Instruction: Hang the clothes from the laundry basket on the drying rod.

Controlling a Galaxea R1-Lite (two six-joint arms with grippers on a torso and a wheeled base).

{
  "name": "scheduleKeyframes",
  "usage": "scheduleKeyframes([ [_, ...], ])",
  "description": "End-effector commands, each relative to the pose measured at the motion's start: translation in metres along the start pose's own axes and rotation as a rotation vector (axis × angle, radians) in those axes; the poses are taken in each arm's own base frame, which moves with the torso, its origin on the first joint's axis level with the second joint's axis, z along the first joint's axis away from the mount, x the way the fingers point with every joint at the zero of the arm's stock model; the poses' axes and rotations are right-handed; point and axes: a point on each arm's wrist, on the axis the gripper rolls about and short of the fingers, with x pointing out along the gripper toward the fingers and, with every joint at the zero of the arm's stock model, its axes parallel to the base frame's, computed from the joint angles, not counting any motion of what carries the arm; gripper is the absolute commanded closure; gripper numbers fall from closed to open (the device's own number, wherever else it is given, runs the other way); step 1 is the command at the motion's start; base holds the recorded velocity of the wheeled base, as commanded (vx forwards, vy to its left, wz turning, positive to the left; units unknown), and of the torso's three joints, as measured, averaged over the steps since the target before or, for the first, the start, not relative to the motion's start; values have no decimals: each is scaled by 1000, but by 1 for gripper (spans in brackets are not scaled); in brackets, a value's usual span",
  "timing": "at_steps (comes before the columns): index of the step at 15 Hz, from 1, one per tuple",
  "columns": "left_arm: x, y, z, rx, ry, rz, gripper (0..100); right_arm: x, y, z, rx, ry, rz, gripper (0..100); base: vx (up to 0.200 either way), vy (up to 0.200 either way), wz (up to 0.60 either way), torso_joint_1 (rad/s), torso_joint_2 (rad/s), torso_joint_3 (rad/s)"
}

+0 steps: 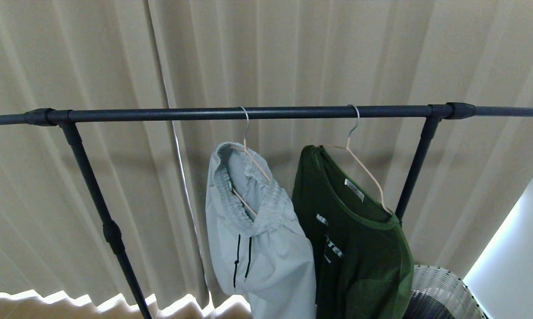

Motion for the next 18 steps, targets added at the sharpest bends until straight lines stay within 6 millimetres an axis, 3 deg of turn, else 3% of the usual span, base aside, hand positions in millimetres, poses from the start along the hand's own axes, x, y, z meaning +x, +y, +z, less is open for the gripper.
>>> scheduleKeyframes([
  [1, -4, 0, -2, -22, -54, 2, 0, -24, -4, -21, 64, -129, -26, 0, 0, 0, 0, 0, 0, 0],
  [8, -5, -1, -2, -35, -60, -3, 0, -42, -4, -34, 116, -358, -188, 0, 0, 0, 0, 0, 0, 0],
  [18, -9, -2, -3, -51, -126, 51, 0, -36, -2, -36, 92, -384, -129, 0, 0, 0, 0, 0, 0, 0],
])
